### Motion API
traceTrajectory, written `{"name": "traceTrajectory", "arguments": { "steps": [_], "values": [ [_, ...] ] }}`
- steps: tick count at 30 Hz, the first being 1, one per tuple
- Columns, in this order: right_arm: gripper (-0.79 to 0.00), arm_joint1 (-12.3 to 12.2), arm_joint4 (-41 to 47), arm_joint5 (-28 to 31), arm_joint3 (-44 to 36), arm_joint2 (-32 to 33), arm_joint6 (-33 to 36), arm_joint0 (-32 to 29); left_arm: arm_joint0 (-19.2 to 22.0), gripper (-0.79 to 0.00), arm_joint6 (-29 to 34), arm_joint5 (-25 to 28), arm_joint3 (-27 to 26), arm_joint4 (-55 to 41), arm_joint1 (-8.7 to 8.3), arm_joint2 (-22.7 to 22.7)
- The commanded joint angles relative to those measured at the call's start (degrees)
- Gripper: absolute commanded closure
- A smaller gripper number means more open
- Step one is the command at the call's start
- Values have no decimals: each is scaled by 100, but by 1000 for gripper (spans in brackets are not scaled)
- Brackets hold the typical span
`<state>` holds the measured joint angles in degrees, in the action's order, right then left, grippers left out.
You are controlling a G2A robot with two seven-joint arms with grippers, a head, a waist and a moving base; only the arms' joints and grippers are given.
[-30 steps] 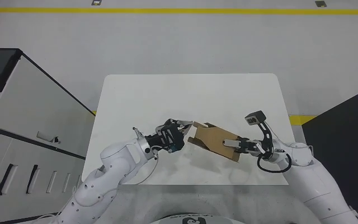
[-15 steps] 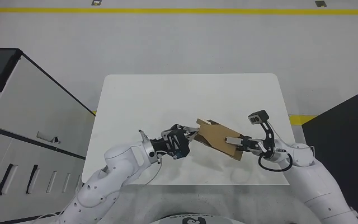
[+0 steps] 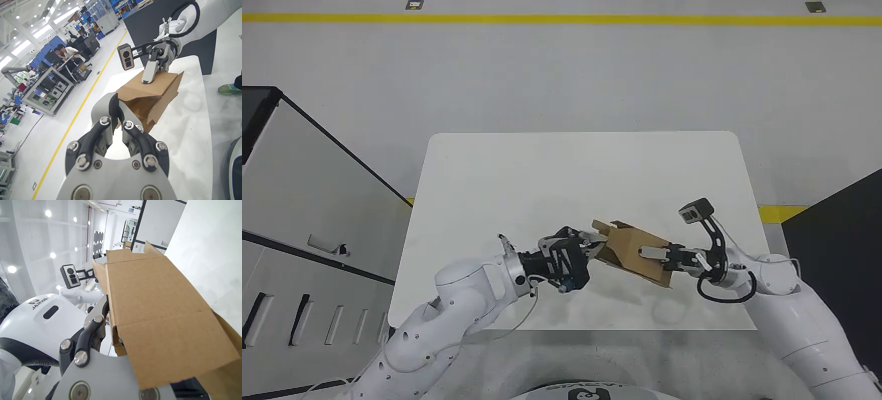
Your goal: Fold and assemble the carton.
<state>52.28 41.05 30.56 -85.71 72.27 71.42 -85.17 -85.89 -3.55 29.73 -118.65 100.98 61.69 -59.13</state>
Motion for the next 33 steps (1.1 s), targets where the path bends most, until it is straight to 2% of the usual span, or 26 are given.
{"name": "traceTrajectory", "arguments": {
  "steps": [1, 20, 33],
  "values": [
    [0, 5, -56, -29, -17, -7, -40, 1, 4, 0, -11, 16, -14, -8, 0, 13],
    [0, 79, -462, -335, -217, -166, -442, 59, 61, 0, -85, 54, -24, 22, 5, 126],
    [0, 111, -561, -400, -222, -187, -494, 110, 302, 0, 64, 126, 57, 96, 64, 463]
  ]
}}
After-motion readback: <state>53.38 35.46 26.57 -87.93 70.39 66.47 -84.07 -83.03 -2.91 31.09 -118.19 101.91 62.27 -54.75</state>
